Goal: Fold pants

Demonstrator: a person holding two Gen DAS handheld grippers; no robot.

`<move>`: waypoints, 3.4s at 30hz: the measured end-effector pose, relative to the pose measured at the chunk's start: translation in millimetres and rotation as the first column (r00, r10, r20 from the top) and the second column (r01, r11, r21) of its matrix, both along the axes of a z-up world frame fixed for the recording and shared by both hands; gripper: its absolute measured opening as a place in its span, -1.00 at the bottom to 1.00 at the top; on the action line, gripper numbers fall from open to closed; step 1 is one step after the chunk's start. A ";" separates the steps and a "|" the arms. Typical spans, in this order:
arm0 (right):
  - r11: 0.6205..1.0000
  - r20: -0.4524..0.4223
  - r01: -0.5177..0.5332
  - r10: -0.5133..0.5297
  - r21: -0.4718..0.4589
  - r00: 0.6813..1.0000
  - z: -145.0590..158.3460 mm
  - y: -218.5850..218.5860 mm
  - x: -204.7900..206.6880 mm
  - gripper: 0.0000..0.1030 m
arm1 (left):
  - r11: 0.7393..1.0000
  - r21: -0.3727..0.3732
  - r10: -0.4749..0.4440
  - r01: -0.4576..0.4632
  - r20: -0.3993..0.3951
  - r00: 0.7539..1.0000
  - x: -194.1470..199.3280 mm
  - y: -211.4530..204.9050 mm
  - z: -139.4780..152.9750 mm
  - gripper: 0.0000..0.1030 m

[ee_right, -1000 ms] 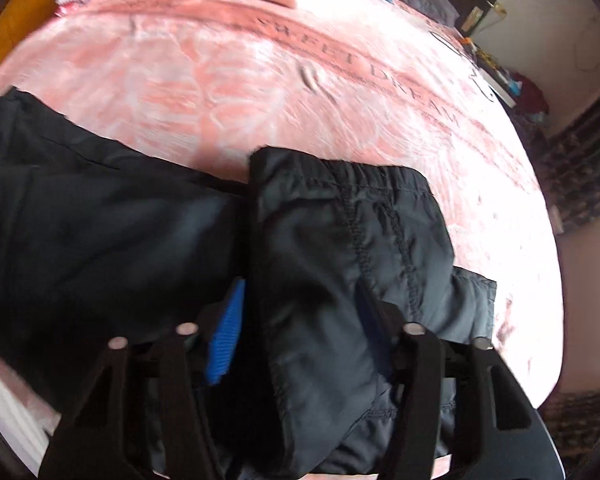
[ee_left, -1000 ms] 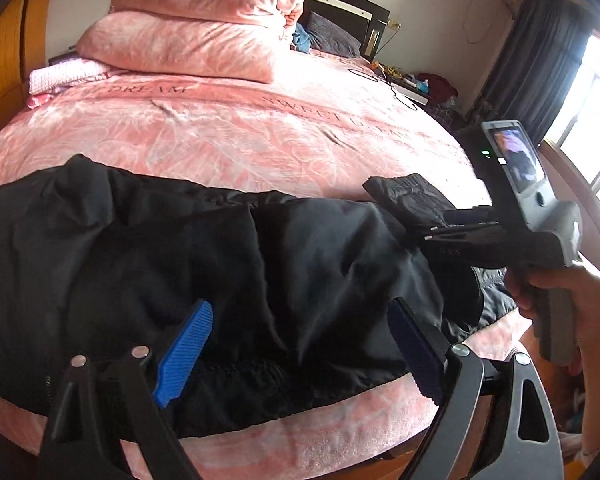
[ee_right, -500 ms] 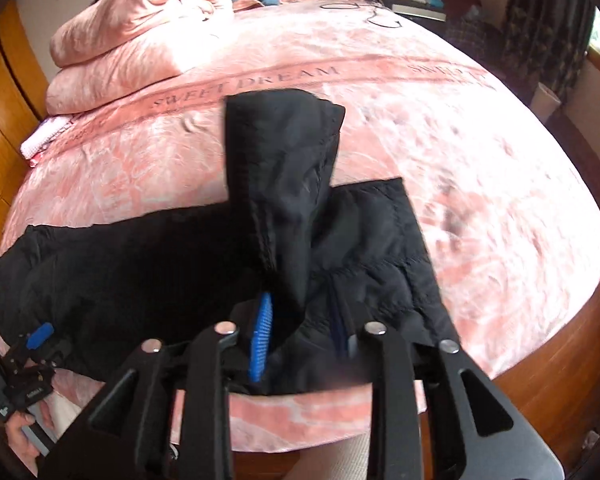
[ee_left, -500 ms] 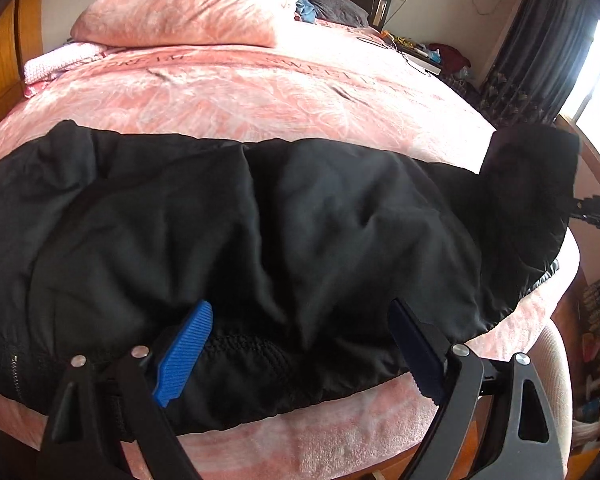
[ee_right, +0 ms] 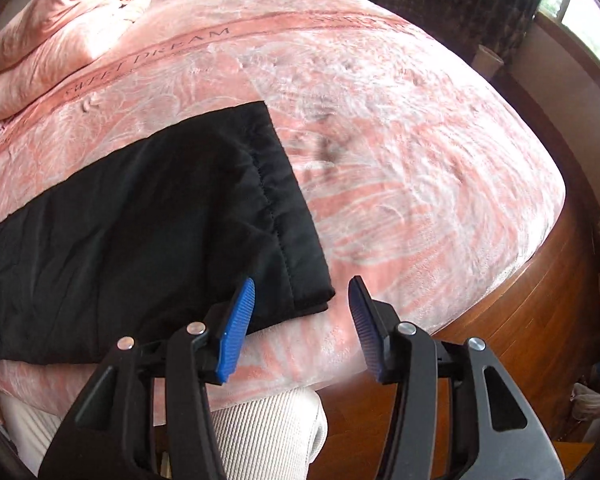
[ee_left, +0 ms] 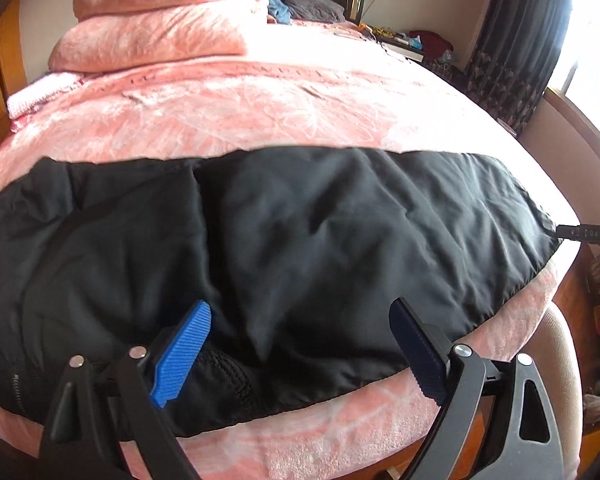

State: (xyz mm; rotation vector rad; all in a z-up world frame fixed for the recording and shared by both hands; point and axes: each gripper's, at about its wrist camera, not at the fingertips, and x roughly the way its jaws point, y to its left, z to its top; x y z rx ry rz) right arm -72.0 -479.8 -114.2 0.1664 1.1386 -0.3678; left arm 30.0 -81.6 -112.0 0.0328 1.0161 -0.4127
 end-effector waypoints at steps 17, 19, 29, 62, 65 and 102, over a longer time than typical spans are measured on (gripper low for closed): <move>0.945 0.136 -0.326 0.321 0.014 0.937 46.7 108.3 47.2 0.05 | 0.995 -0.044 -0.094 0.095 0.020 0.995 102.9 84.1 53.6 0.77; 0.920 0.135 -0.391 0.384 0.030 0.913 41.7 134.7 56.6 0.04 | 0.984 -0.040 -0.172 0.172 -0.002 0.985 119.3 82.2 48.7 0.76; 0.854 0.056 -0.520 0.518 0.019 0.853 10.5 193.6 76.7 0.04 | 0.887 -0.049 -0.461 0.459 -0.150 0.874 182.2 92.8 28.0 0.54; 0.876 -0.002 -0.478 0.479 0.056 0.878 -16.5 189.7 98.2 0.24 | 0.748 0.230 -0.589 0.622 -0.201 0.783 188.4 88.9 -2.0 -0.84; 0.878 -0.006 -0.476 0.477 0.057 0.879 -19.0 190.2 99.0 0.24 | 0.736 0.256 -0.580 0.626 -0.238 0.779 185.2 78.6 -15.2 -0.78; 0.872 -0.018 -0.489 0.489 0.018 0.872 -26.1 202.1 101.7 0.42 | 0.977 0.115 -0.157 0.180 -0.187 0.970 218.2 221.3 -13.8 -0.40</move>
